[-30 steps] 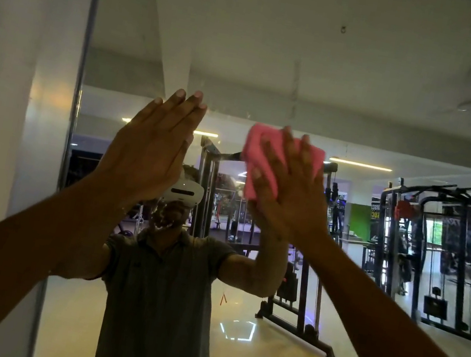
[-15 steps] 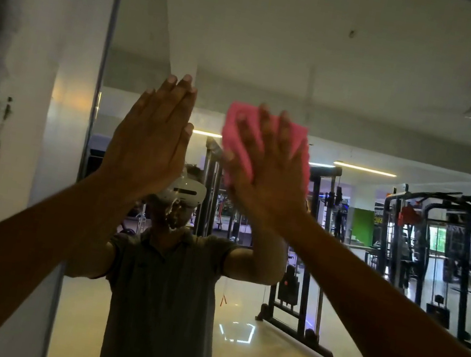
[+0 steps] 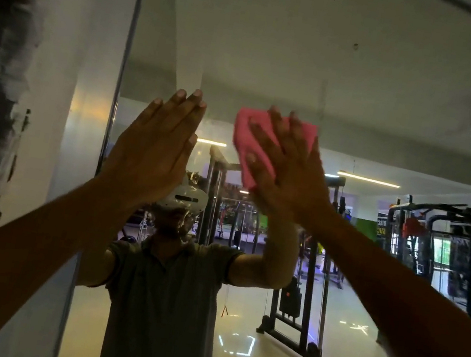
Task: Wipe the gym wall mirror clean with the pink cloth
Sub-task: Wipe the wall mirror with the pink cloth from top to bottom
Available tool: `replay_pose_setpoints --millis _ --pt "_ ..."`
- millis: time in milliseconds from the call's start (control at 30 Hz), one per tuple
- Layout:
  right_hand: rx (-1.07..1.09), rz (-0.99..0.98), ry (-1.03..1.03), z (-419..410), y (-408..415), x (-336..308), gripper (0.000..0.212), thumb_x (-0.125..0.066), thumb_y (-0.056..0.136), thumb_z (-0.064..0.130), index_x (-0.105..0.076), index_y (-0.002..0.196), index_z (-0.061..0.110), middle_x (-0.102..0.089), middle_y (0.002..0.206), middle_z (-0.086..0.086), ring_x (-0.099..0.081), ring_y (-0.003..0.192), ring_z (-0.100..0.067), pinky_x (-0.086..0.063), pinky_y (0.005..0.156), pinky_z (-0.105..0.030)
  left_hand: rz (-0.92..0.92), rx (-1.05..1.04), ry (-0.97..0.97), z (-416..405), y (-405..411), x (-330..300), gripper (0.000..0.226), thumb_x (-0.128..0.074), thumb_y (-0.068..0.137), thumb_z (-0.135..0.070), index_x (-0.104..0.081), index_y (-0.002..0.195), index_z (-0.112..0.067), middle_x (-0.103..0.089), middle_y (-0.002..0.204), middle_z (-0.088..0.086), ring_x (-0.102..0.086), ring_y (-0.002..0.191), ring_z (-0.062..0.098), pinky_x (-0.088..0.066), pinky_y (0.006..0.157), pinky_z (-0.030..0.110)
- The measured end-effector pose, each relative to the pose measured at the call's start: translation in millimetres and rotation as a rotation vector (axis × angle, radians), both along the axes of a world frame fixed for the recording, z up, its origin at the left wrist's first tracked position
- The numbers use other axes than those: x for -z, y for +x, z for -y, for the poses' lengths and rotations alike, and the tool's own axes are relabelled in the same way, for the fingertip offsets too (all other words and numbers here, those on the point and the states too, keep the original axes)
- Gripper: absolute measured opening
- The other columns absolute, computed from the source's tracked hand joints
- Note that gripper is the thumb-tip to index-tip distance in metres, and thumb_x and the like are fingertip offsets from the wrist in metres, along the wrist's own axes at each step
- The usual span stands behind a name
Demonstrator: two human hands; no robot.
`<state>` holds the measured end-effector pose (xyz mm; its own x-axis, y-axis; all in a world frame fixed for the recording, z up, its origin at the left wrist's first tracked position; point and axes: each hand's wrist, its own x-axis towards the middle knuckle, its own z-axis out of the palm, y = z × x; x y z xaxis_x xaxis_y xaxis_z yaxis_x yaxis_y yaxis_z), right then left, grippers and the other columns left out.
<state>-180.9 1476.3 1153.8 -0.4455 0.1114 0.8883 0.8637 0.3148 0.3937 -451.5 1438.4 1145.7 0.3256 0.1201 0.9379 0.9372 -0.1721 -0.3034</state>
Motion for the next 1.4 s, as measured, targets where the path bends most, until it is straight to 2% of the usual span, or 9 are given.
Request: replay_pose_setpoints --millis 100,267,433,600,800,933,1100,1267,1400 --pt "0.074 -0.301 -0.013 8.0 -17.3 -17.4 0.079 0.001 0.109 0.071 -0.016 0.176 0.032 -0.009 0.184 -0.011 -0.005 0.169 -0.042 -0.007 0.133 -0.069 -0.010 -0.016 0.038 2.2 0.9 0.1 0.058 -0.030 0.115 -0.028 -0.029 0.170 -0.010 -0.027 0.177 0.011 -0.022 0.166 0.029 -0.020 0.134 0.053" --pt "0.003 0.200 0.020 14.9 -30.9 44.3 0.068 -0.018 0.114 0.062 -0.014 0.175 0.034 -0.008 0.184 -0.009 -0.001 0.170 -0.038 0.000 0.135 -0.066 -0.046 -0.016 0.022 -1.0 -3.5 1.4 0.061 -0.029 0.113 -0.032 -0.028 0.168 -0.006 -0.027 0.176 0.017 -0.023 0.165 0.034 -0.019 0.133 0.055" --pt "0.026 -0.298 -0.074 5.8 0.4 10.8 0.076 -0.002 0.110 0.069 -0.014 0.176 0.034 -0.003 0.185 -0.007 0.001 0.170 -0.036 0.003 0.133 -0.066 0.016 0.023 0.016 -2.1 10.5 6.1 0.063 -0.026 0.113 -0.035 -0.033 0.166 -0.003 -0.031 0.174 0.018 -0.028 0.163 0.038 -0.019 0.133 0.058" --pt "-0.004 0.146 -0.056 2.3 15.8 109.4 0.072 -0.023 0.113 0.065 -0.014 0.176 0.032 0.001 0.185 -0.009 0.006 0.170 -0.038 -0.005 0.132 -0.073 -0.050 -0.032 -0.043 -4.1 43.7 15.3 0.064 -0.019 0.115 -0.039 -0.021 0.172 -0.011 -0.015 0.181 0.009 -0.010 0.168 0.027 -0.015 0.136 0.055" --pt "0.137 -0.422 -0.025 -6.0 36.9 65.6 0.066 -0.013 0.115 0.054 -0.028 0.174 0.026 -0.019 0.176 -0.017 -0.022 0.163 -0.043 -0.027 0.127 -0.062 -0.092 -0.022 -0.031 -13.0 49.0 28.8 0.064 -0.018 0.116 -0.039 -0.026 0.170 -0.006 -0.019 0.179 0.015 -0.014 0.168 0.033 -0.020 0.132 0.063" --pt "-0.031 0.069 -0.046 1.2 42.5 144.5 0.070 -0.045 0.111 0.057 -0.024 0.173 0.032 -0.015 0.181 -0.010 -0.012 0.168 -0.038 -0.013 0.132 -0.069 -0.059 -0.004 -0.039 -4.2 67.5 30.7 0.062 -0.022 0.115 -0.035 -0.025 0.171 -0.009 -0.019 0.180 0.011 -0.012 0.168 0.029 -0.015 0.135 0.059" --pt "0.016 -0.359 -0.091 -25.6 72.8 106.7 0.068 -0.029 0.115 0.057 -0.016 0.176 0.029 0.000 0.185 -0.010 0.003 0.170 -0.039 -0.009 0.132 -0.073 -0.029 -0.009 -0.018 -8.7 72.4 38.8 0.060 -0.026 0.116 -0.033 -0.027 0.170 -0.006 -0.024 0.178 0.015 -0.019 0.167 0.033 -0.021 0.132 0.063" --pt "-0.061 0.090 -0.075 -19.0 88.1 156.4 0.068 -0.029 0.114 0.063 -0.025 0.174 0.032 -0.009 0.184 -0.009 -0.001 0.170 -0.037 -0.009 0.131 -0.073 -0.017 -0.013 0.004 -9.6 79.4 42.3 0.061 -0.028 0.116 -0.032 -0.026 0.170 -0.004 -0.023 0.178 0.016 -0.017 0.167 0.033 -0.015 0.134 0.060" --pt "-0.041 -0.281 -0.101 -36.4 105.0 113.1 0.071 -0.020 0.114 0.063 -0.016 0.176 0.028 0.000 0.184 -0.011 0.005 0.170 -0.040 -0.008 0.131 -0.076 -0.077 -0.047 0.012 -16.2 83.2 53.5 0.060 -0.025 0.118 -0.034 -0.017 0.169 -0.004 -0.021 0.177 0.021 -0.019 0.166 0.040 -0.021 0.130 0.068"
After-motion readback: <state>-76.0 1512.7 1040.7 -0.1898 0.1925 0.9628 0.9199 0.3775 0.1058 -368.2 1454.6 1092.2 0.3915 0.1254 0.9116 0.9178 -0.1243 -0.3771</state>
